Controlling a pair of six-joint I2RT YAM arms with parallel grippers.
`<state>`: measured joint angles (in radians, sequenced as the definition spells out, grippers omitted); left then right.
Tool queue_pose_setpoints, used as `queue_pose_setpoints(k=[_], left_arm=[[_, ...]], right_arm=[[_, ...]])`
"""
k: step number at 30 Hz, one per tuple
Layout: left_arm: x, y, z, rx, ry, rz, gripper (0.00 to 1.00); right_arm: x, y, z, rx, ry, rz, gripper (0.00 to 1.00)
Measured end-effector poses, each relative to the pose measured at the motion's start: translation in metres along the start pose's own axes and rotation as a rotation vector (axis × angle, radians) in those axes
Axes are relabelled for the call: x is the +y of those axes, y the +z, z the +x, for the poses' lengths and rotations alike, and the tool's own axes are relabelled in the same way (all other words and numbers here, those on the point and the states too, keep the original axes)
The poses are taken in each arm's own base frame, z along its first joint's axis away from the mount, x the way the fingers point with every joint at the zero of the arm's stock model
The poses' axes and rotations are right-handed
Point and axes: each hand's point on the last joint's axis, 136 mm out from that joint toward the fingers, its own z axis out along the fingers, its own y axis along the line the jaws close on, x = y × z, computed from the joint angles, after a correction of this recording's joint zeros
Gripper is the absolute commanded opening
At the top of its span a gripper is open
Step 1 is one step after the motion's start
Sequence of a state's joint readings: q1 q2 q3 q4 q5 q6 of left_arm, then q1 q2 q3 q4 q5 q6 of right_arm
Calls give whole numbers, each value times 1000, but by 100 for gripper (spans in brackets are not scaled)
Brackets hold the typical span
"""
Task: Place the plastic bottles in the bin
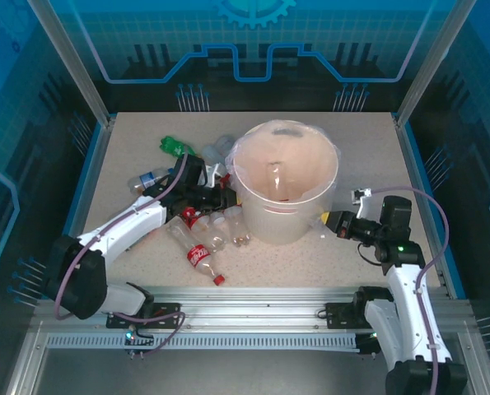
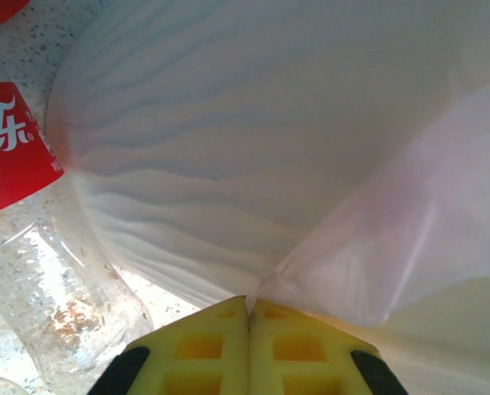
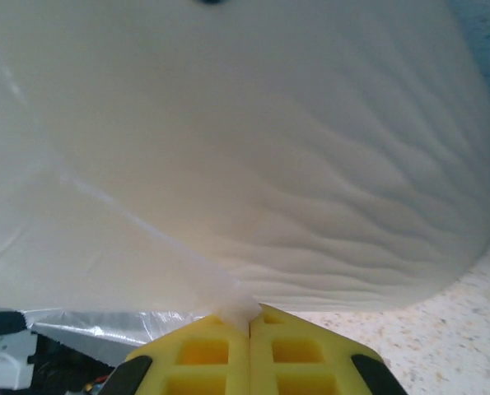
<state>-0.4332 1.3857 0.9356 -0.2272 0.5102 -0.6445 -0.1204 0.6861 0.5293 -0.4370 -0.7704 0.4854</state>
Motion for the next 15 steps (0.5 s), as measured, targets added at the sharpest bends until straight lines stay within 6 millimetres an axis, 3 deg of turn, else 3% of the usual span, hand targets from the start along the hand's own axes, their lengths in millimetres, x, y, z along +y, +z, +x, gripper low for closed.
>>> queue_pose_setpoints(k=[2,5,8,11,15], left_arm=[[0,1,-1,1,2,-1,7],[-3,-1,-4,1,23,-5,33],[-8,-4,-7,-2,43,-10,49],[-15,-12,-15,-17,69,-12,61],[-23,-34,-27,-57,102,-27,72]], right_arm=[[-5,0,-1,-6,9,21,0],[-8,0,-3,-14,16,42,38],[-2,-6,-14,-28,6,61,57],[18,-19,-37,-67,-57,79,67],[44,-44,-73,-131,-158,146,70]])
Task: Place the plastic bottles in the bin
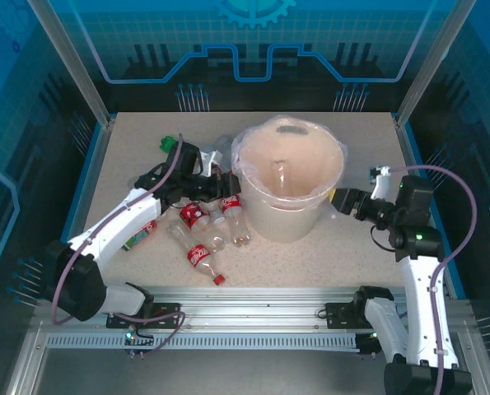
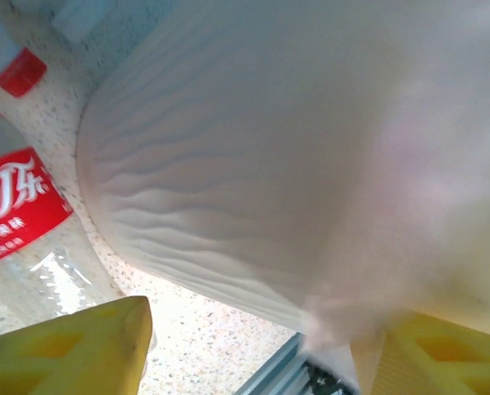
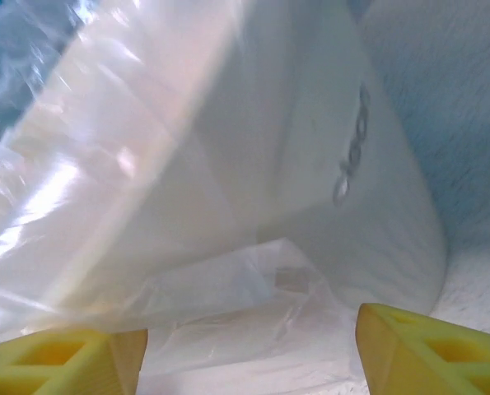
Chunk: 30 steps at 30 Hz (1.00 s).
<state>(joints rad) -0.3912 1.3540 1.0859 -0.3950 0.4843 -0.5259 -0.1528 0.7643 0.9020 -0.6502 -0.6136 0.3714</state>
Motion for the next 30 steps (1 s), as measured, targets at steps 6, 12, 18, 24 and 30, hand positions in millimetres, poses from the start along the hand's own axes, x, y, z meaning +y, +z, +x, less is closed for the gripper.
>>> queue_pose_setpoints(k=[6,12,18,24,30], left_arm=[[14,-45,-25,-92,16,-94,77],[64,-83,-39,-148,-38,-274,79],[129,-112,-49,-148,-56,-530,86],[191,-117,-68,-47,55,-758,96],[245,-112,-96,47,111,-841,99]], right_arm=[[12,-25,-45,-78,-118,116,74],[18,-45,-70,-133,-197,198,74],[25,-53,-89,-169,-244,225,74],[24,-46,-97,-170,-244,208,74],[24,-43,-101,-174,-248,200,74]])
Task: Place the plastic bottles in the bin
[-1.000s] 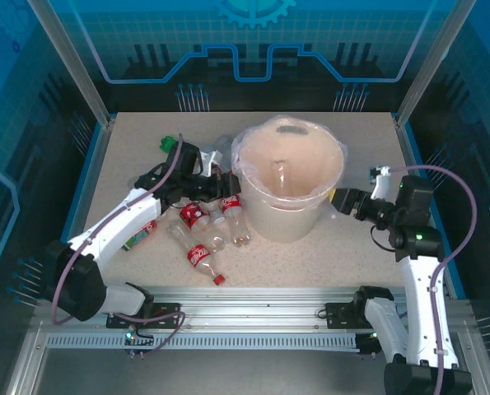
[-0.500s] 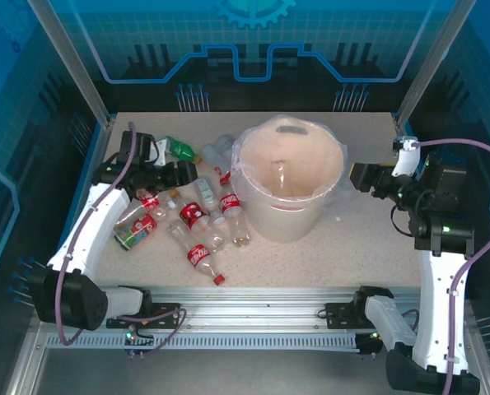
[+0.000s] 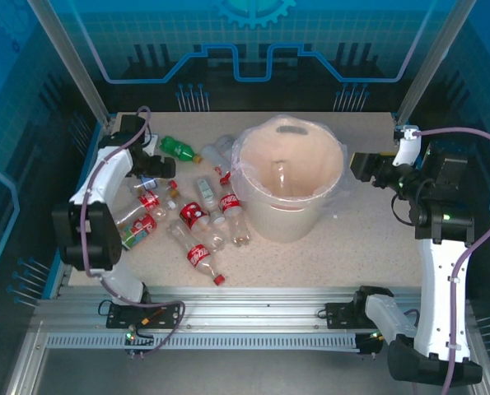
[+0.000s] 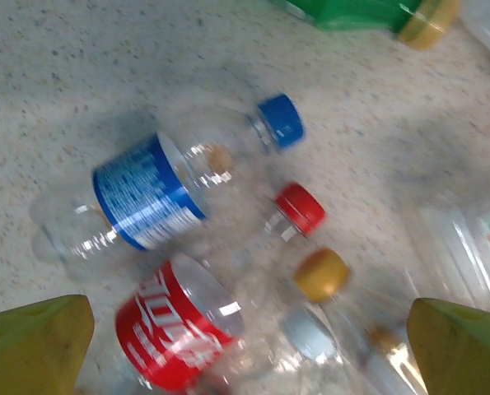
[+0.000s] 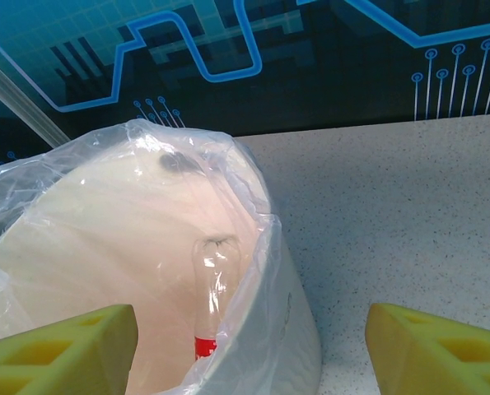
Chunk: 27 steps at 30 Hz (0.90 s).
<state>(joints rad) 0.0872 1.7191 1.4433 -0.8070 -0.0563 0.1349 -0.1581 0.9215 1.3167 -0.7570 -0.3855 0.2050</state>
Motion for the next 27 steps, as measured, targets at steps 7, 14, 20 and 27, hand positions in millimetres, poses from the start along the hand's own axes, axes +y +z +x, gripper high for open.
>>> queue_pose_setpoints(k=[7,14,20,27], left_arm=[[21,35,-18,47,97,-7,99],[22,54,-13,92,172,19,99],[23,72,-3,151,206,24,99],[28,94,0,193,205,17,93]], right_arm=[[-1,0,0,-2,-2,5,74],[-2,0,0,-1,-3,11,74],[-2,-1,0,-1,-4,14,75],[-1,-5,1,-4,-5,19,75]])
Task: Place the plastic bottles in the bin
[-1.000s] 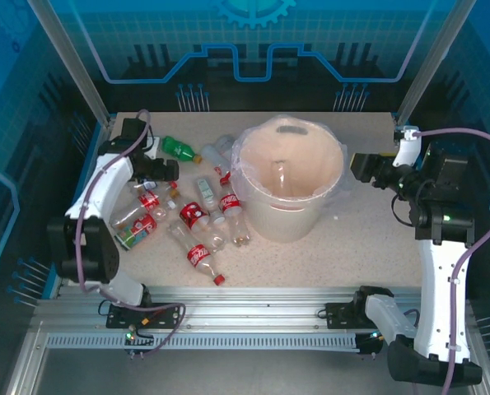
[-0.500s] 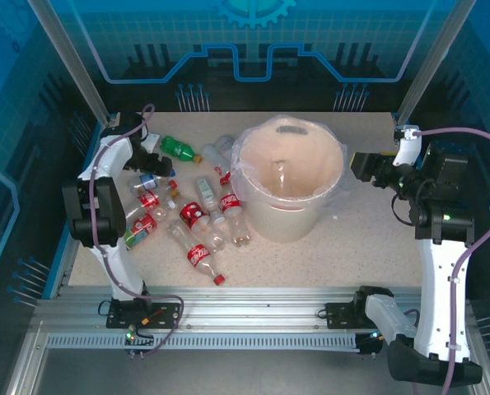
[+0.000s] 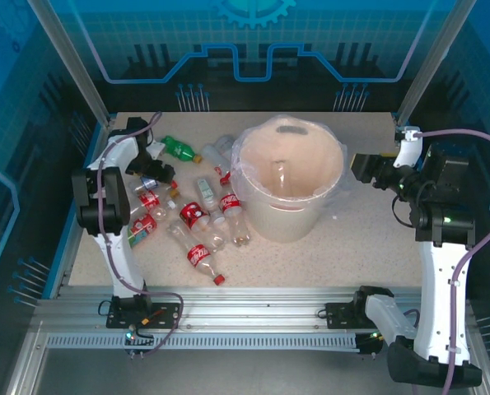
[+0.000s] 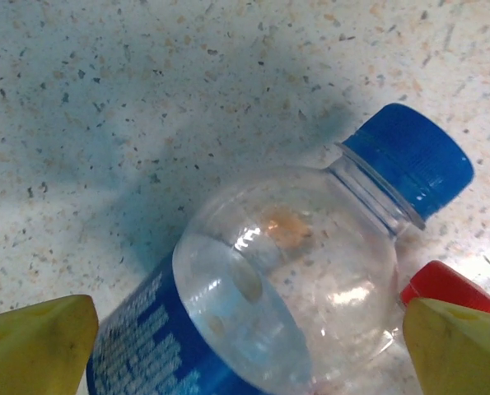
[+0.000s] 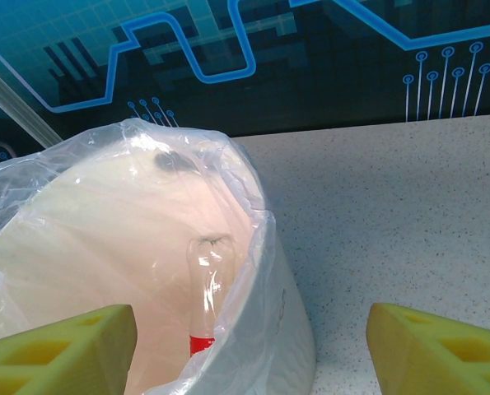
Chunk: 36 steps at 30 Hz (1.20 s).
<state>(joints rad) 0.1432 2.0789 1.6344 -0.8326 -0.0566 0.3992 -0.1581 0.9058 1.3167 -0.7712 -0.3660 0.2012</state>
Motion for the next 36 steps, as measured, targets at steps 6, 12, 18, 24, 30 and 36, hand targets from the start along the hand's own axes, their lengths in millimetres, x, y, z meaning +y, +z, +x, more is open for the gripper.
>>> queue_pose_setpoints(k=[6,12,18,24,30,36], left_arm=[[9,14,-9,4,-21,-3,84],[13,16,-19,-10,-47,-9,76],[14,16,-21,-14,-65,-10,66],[17,7,-31,-42,-72,-18,59],[20,-2,-41,-69,-81,-26,57],[20,-19,-43,-76,-148,-21,58]], right_arm=[[-1,-5,2,-4,-1,19,75],[-1,-9,3,-8,-2,27,75],[-1,-9,2,-9,-2,29,75],[-1,-9,2,-9,-2,28,75],[-1,-8,1,-9,-2,28,75],[5,-7,-8,-14,-10,4,75]])
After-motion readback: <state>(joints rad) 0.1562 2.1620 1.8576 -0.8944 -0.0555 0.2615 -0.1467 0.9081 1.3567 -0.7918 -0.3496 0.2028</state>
